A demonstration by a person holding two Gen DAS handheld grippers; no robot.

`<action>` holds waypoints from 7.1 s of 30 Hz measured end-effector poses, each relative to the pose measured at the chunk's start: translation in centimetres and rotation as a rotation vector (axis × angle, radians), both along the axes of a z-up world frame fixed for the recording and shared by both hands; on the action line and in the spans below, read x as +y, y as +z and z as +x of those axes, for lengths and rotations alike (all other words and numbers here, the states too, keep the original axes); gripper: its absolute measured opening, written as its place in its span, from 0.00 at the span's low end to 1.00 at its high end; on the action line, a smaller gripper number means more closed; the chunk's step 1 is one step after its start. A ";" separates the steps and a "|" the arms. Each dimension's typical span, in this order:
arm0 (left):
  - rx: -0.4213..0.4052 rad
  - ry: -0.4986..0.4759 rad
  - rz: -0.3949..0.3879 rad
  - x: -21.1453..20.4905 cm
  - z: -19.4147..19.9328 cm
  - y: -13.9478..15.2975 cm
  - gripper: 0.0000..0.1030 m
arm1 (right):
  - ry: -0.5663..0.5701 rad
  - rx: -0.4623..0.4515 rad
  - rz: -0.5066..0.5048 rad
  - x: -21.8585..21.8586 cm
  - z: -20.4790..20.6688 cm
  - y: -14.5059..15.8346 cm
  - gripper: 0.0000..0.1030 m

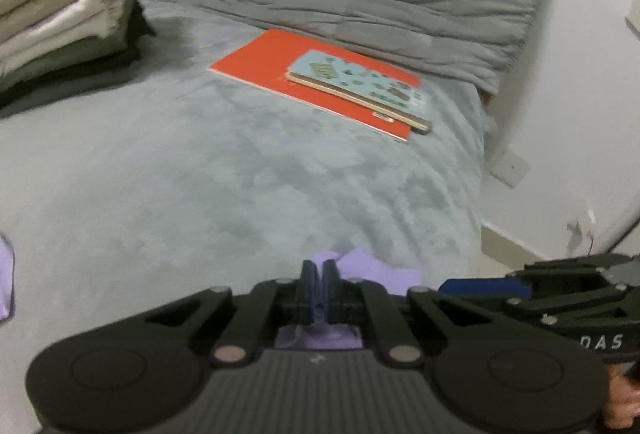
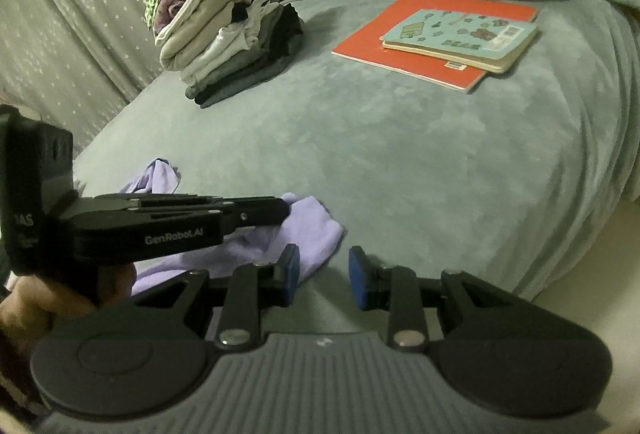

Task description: Fold clothes

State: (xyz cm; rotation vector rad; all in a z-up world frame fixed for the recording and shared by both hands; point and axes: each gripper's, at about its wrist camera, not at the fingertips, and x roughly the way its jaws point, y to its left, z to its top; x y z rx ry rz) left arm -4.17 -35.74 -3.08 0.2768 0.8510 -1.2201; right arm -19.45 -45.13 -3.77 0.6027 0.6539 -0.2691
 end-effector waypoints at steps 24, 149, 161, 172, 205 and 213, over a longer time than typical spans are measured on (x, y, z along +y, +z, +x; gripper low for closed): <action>0.050 0.000 0.005 -1.7 0.1 -0.2 0.02 | -0.050 0.051 -0.102 -0.4 -0.5 -0.3 0.02; -0.169 1.056 0.009 47.2 12.1 2.5 0.46 | 0.359 0.025 -0.350 19.1 30.7 2.5 0.37; -0.164 0.901 -0.005 40.8 12.4 1.3 0.47 | 0.410 0.002 -0.391 17.4 30.4 2.1 0.37; -0.145 0.848 0.008 38.4 12.2 0.3 0.47 | 0.567 0.003 -0.456 18.4 33.0 1.5 0.53; -0.170 0.810 0.049 37.6 11.3 0.3 0.47 | 0.742 0.179 -0.360 20.7 28.6 2.2 0.14; -0.140 0.816 0.020 37.6 11.4 0.1 0.47 | 0.508 0.078 -0.354 17.0 28.6 4.7 0.45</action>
